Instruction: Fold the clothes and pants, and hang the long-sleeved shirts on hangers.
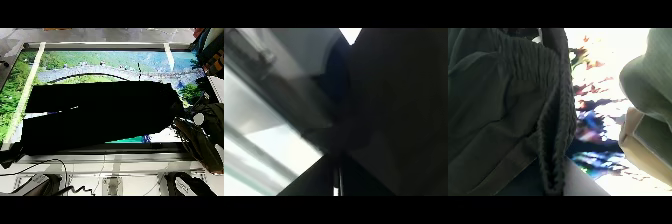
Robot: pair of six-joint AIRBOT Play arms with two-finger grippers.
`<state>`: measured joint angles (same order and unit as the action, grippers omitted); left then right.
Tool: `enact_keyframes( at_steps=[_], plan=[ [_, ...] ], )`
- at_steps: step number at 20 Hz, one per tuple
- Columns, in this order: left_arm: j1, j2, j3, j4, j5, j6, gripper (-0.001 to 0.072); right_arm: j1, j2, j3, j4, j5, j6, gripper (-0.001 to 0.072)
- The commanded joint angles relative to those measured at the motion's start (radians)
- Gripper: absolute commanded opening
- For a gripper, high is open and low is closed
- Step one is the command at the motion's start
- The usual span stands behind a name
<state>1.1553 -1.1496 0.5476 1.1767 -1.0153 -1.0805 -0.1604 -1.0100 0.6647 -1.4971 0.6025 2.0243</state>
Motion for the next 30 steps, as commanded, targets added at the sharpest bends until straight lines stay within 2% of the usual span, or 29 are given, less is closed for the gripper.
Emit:
enact_keyframes(
  at_steps=[1,4,6,10,13,17,20,22,24,27,30],
  plan=[
    [-0.011,-0.005,0.024,-0.153,0.063,0.057,0.0009,0.0,0.016,0.003,0.0,0.04,-0.002,0.0022],
    [-0.011,-0.005,0.143,-0.378,0.063,0.102,0.0008,0.0,0.083,0.003,0.0,0.085,-0.005,0.0022],
    [-0.012,-0.005,0.24,-0.43,0.057,0.101,0.0008,0.0,0.144,0.002,-0.001,0.153,-0.041,0.0022],
    [-0.011,-0.005,0.309,-0.409,0.054,0.101,0.0008,0.0,0.256,0.002,-0.035,0.378,-0.082,0.0021],
    [-0.009,-0.005,0.309,-0.288,0.055,0.101,0.0008,0.0,0.351,0.002,-0.09,0.539,-0.082,0.0022],
    [-0.016,-0.008,0.309,-0.29,0.092,0.101,0.0008,0.0,0.503,0.002,-0.1,0.644,-0.057,0.0022],
    [-0.076,-0.008,0.311,-0.364,0.205,0.096,0.0005,0.0,0.547,0.002,-0.099,0.607,0.007,0.0022],
    [-0.158,-0.014,0.323,-0.376,0.314,0.055,0.0004,0.0,0.523,0.002,-0.085,0.525,0.047,0.0022],
    [-0.255,-0.051,0.377,-0.376,0.36,0.042,0.0004,0.0,0.467,0.002,-0.069,0.414,0.063,0.0022],
    [-0.394,-0.157,0.512,-0.376,0.443,-0.061,0.0004,-0.001,0.334,0.002,-0.077,0.245,0.166,0.0022],
    [-0.495,-0.288,0.675,-0.377,0.466,-0.073,0.0004,-0.001,0.19,0.002,-0.068,0.071,0.295,0.0022]
  ],
)
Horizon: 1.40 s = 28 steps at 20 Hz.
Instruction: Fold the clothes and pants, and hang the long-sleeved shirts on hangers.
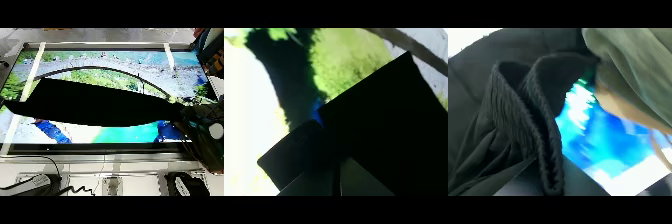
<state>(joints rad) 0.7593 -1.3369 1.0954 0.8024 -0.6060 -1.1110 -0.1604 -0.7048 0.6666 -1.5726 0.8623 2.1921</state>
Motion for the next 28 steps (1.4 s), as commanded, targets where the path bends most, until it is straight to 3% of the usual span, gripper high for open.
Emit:
enact_keyframes(
  at_steps=[1,5,8,9,10,11,12,13,17,20,21,23,25,27,28],
  plan=[
    [-0.129,-0.146,0.179,-0.003,0.057,-0.043,0.0004,-0.001,-0.157,0.0,0.008,-0.253,0.164,0.0022],
    [-0.198,-0.274,0.289,-0.004,0.132,-0.095,0.0006,-0.001,-0.304,0.0,0.01,-0.511,0.295,0.0022],
    [-0.224,-0.302,0.294,-0.042,0.208,-0.094,0.0008,-0.001,-0.388,0.0,0.031,-0.671,0.314,0.0037],
    [-0.23,-0.302,0.295,-0.053,0.227,-0.094,0.0039,-0.001,-0.404,0.0,0.032,-0.741,0.314,0.0179],
    [-0.237,-0.3,0.301,-0.056,0.238,-0.093,0.012,-0.001,-0.411,0.0,0.031,-0.809,0.314,0.0368],
    [-0.241,-0.3,0.313,-0.055,0.237,-0.093,0.0339,-0.001,-0.412,0.0,0.031,-0.869,0.313,0.0536],
    [-0.243,-0.299,0.329,-0.055,0.235,-0.093,0.0677,-0.001,-0.411,0.003,0.031,-0.919,0.313,0.0632],
    [-0.242,-0.292,0.339,-0.055,0.231,-0.093,0.0716,-0.001,-0.41,0.013,0.031,-0.925,0.313,0.0631],
    [-0.216,-0.211,0.342,0.008,0.165,-0.093,0.0716,-0.001,-0.386,0.032,0.027,-0.88,0.312,0.063],
    [-0.144,-0.154,0.342,0.154,-0.061,-0.095,0.0707,-0.001,-0.369,0.031,0.021,-0.712,0.279,0.063],
    [-0.108,-0.15,0.342,0.204,-0.178,-0.098,0.0691,-0.001,-0.369,0.031,0.021,-0.634,0.221,0.0629],
    [-0.039,-0.151,0.322,0.3,-0.362,-0.117,0.0556,-0.001,-0.369,0.031,0.021,-0.468,0.064,0.062],
    [0.031,-0.151,0.266,0.302,-0.428,-0.118,0.0557,-0.001,-0.369,0.031,0.021,-0.319,-0.086,0.0621],
    [0.075,-0.153,0.191,0.243,-0.424,-0.125,0.0576,-0.001,-0.369,0.031,0.022,-0.233,-0.167,0.0621],
    [0.08,-0.159,0.157,0.223,-0.403,-0.124,0.0632,-0.001,-0.369,0.031,0.023,-0.211,-0.172,0.0621]
  ],
)
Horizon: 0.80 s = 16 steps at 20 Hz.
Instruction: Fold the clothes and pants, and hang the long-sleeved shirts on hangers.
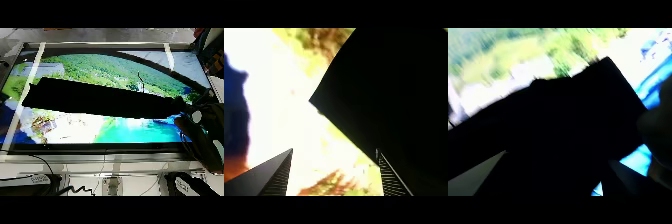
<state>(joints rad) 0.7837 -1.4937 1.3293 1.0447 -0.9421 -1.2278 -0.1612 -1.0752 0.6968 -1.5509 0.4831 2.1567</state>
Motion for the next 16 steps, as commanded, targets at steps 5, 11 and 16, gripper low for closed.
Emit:
enact_keyframes(
  at_steps=[5,11,16],
  plan=[
    [0.002,-0.122,-0.137,-0.17,0.043,-0.007,0.072,0.0,0.001,0.001,0.09,0.179,-0.135,0.0621],
    [-0.106,-0.254,-0.137,-0.303,0.294,0.002,0.0703,0.0,0.001,0.002,0.206,0.179,-0.135,0.0621],
    [-0.213,-0.257,-0.137,-0.301,0.505,0.016,0.0429,0.0,0.001,0.001,0.208,0.179,-0.136,0.062]
  ],
)
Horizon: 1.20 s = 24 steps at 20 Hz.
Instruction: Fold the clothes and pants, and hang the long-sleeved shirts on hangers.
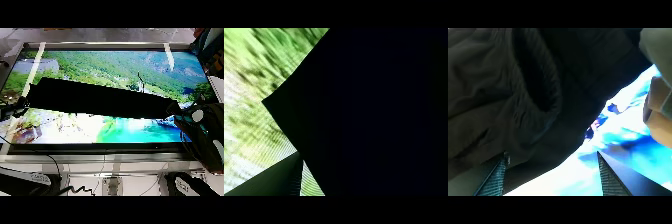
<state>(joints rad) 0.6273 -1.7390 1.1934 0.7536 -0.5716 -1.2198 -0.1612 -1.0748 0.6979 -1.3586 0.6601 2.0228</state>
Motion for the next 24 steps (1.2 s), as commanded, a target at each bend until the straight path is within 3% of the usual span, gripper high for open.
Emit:
enact_keyframes(
  at_steps=[1,2,3,4,7,9,12,13,14,16,18,20,24],
  plan=[
    [-0.08,-0.015,0.0,-0.01,0.169,0.008,0.0421,0.0,0.001,0.0,0.015,0.002,-0.002,0.0621],
    [-0.099,-0.016,0.0,-0.01,0.199,0.008,0.0353,0.0,0.001,0.0,0.015,0.003,-0.002,0.062],
    [-0.115,-0.015,0.002,-0.006,0.225,0.008,0.012,0.0,0.001,0.0,0.015,0.006,-0.002,0.0621],
    [-0.124,-0.014,0.011,-0.007,0.239,0.007,0.001,0.0,0.001,0.0,0.013,0.01,-0.002,0.062],
    [-0.131,0.008,0.06,-0.005,0.224,0.008,0.0007,0.0,0.001,0.0,-0.042,0.048,-0.003,0.062],
    [-0.131,0.053,0.085,0.052,0.178,0.008,0.0007,0.0,0.001,0.003,-0.028,0.095,-0.071,0.0617],
    [-0.131,0.165,0.092,0.229,0.131,0.008,0.0007,0.0,0.001,0.06,0.098,0.177,-0.299,0.0436],
    [-0.131,0.209,0.092,0.267,0.13,0.008,0.0007,0.0,0.001,0.091,0.13,0.179,-0.342,0.0429],
    [-0.131,0.254,0.092,0.271,0.129,0.008,0.0007,0.0,0.0,0.124,0.156,0.171,-0.359,0.0429],
    [-0.14,0.341,0.092,0.272,0.105,0.008,0.0008,0.0,-0.001,0.195,0.217,0.118,-0.36,0.0316],
    [-0.149,0.426,0.092,0.272,0.05,0.044,0.0008,0.015,-0.01,0.255,0.28,0.058,-0.361,0.0284],
    [-0.152,0.504,0.092,0.271,-0.015,0.06,0.0008,0.079,-0.016,0.304,0.289,0.002,-0.365,0.0049],
    [-0.153,0.634,0.092,0.256,-0.134,0.06,0.0008,0.304,-0.074,0.397,0.289,-0.152,-0.365,0.0023]
  ],
)
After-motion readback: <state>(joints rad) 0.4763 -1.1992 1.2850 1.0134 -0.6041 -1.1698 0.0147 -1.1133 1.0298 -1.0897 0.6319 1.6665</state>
